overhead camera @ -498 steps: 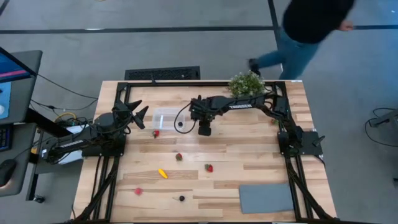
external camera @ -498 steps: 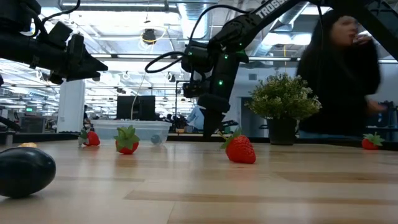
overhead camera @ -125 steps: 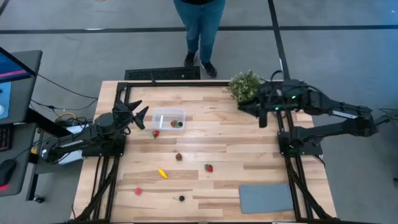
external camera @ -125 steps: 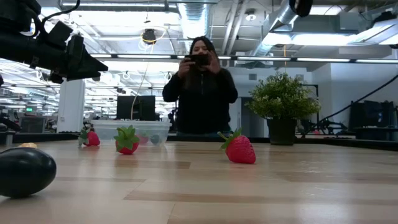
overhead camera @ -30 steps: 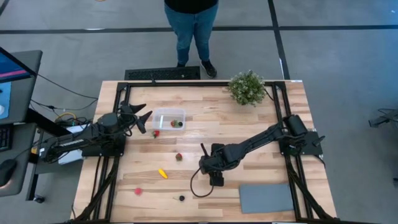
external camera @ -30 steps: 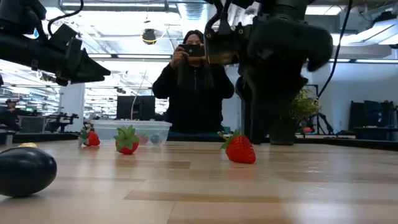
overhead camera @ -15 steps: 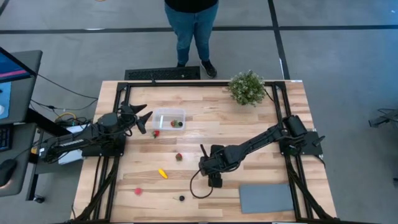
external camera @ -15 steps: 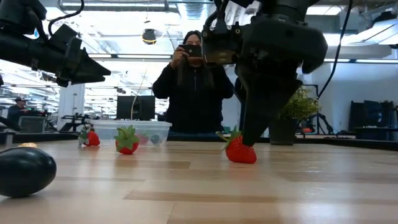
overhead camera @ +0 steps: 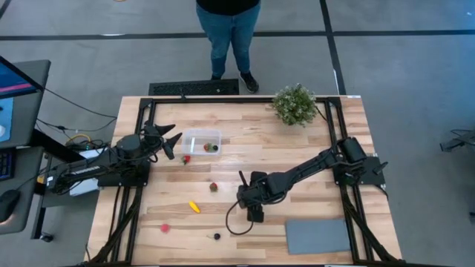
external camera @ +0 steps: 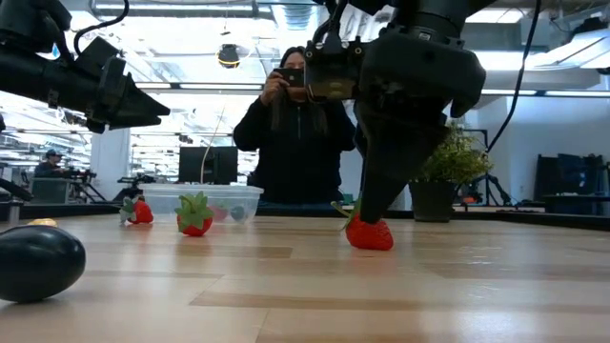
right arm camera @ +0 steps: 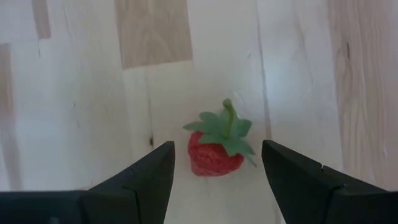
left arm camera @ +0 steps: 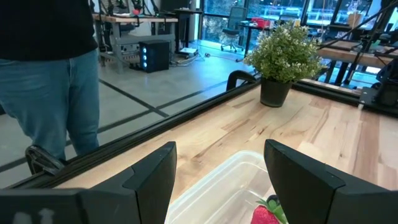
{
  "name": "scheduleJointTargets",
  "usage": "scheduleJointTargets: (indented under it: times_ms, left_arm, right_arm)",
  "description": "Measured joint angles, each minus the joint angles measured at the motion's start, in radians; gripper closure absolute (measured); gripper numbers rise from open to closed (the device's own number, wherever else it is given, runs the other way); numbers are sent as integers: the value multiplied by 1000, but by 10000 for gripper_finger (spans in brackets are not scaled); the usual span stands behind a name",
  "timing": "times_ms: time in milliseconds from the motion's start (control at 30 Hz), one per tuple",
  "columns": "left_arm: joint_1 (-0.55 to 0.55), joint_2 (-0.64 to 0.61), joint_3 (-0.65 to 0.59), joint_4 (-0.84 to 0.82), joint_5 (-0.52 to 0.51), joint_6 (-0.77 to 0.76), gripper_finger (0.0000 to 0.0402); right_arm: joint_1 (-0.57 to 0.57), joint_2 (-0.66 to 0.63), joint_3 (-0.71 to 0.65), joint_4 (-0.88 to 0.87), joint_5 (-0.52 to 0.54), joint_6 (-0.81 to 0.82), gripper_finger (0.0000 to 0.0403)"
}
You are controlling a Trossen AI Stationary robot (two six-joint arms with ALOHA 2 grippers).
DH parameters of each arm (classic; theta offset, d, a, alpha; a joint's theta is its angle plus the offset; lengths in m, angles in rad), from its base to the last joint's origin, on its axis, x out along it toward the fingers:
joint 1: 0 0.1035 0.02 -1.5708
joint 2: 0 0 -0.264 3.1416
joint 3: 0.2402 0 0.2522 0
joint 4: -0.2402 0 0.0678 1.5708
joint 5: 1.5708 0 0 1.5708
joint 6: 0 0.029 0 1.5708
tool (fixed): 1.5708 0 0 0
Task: Pick and placing Produce into tupperware
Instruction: Put the bottom strawberry into the transparent bin
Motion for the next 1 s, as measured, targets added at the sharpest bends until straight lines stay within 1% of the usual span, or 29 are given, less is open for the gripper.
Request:
scheduleJointTargets:
  times_ms: [500,567,700,1000]
  left_arm:
    - [0,0,0,0,0,-10,166]
    - [0,0,0,0,0,-10,166]
    - [0,0,0,0,0,-10,166]
    - [0,0,0,0,-2,-11,166]
  right_arm:
    - [0,1,0,10,-2,-9,138]
    - [0,23,3,26,-3,-8,138]
    - [0,62,13,-3,-29,-7,138]
    - [-5,77,32,-19,-23,-8,138]
